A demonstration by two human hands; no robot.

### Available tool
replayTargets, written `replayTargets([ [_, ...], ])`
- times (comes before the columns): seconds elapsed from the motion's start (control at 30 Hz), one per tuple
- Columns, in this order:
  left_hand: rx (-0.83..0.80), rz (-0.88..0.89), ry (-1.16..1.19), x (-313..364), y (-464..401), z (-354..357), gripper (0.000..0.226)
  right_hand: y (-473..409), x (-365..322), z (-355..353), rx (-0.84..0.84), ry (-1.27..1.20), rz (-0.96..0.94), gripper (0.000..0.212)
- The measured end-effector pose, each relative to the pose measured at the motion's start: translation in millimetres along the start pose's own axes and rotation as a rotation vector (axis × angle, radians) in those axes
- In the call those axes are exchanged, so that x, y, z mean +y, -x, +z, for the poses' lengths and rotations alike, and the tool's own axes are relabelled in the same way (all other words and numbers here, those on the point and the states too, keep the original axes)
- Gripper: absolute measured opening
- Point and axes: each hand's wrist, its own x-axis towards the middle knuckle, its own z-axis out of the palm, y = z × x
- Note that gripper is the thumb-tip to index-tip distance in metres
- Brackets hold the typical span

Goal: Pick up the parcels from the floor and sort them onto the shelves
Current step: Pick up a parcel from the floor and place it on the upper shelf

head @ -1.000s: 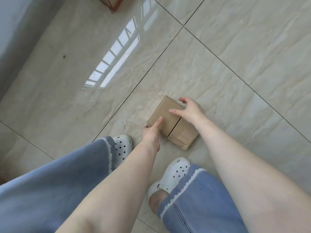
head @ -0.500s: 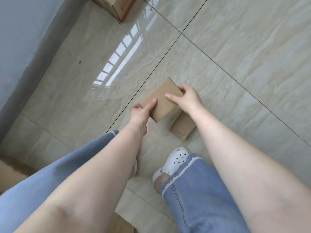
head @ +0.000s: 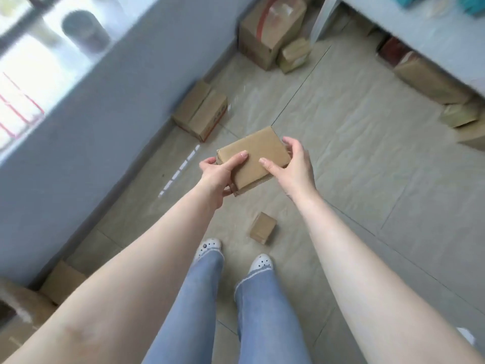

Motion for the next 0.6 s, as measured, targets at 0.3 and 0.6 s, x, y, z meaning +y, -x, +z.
replayTargets([
  [0.3, -0.200, 0.074, -0.175, 108, 126, -15, 0.074, 75, -126, -72, -0.017, 0.090, -0.241, 0.073],
  [0.6, -0.446, 0.370, -0.239, 161, 181, -25, 0.036, 100, -189, -118, 0.166, -0.399, 0.003, 0.047],
])
